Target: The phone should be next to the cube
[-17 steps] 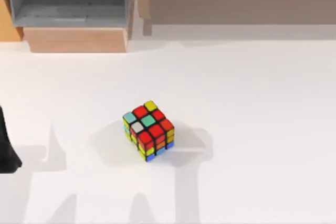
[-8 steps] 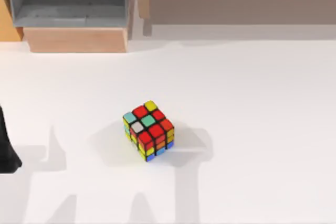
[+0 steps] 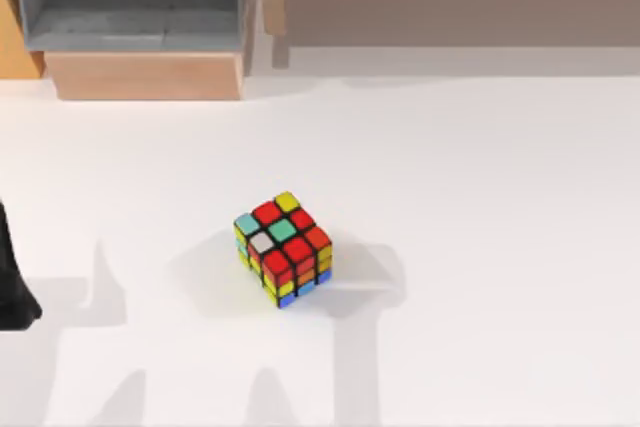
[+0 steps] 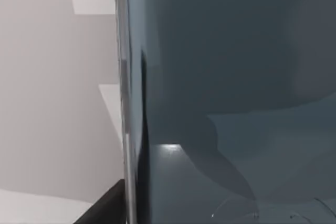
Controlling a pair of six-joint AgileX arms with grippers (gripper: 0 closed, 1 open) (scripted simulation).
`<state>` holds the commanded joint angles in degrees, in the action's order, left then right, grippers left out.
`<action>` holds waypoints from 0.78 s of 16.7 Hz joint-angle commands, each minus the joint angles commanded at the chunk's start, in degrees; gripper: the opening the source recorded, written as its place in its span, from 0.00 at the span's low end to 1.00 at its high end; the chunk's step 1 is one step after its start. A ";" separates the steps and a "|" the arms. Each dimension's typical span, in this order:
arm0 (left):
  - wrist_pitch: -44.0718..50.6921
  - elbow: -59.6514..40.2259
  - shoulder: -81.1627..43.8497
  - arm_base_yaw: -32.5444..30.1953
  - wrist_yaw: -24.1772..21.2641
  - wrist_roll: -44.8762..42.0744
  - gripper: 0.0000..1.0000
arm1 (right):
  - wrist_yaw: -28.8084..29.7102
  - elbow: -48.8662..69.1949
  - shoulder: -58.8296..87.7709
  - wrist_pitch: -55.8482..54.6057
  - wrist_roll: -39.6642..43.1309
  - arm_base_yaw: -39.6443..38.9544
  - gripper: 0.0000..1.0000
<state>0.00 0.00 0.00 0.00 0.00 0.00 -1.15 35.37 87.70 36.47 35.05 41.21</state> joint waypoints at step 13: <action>0.00 0.00 0.00 0.00 0.00 0.00 1.00 | -0.21 3.34 -4.27 7.17 -0.16 -0.01 0.00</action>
<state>0.00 0.00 0.00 0.00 0.00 0.00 -1.36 38.72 83.43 43.65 34.89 41.19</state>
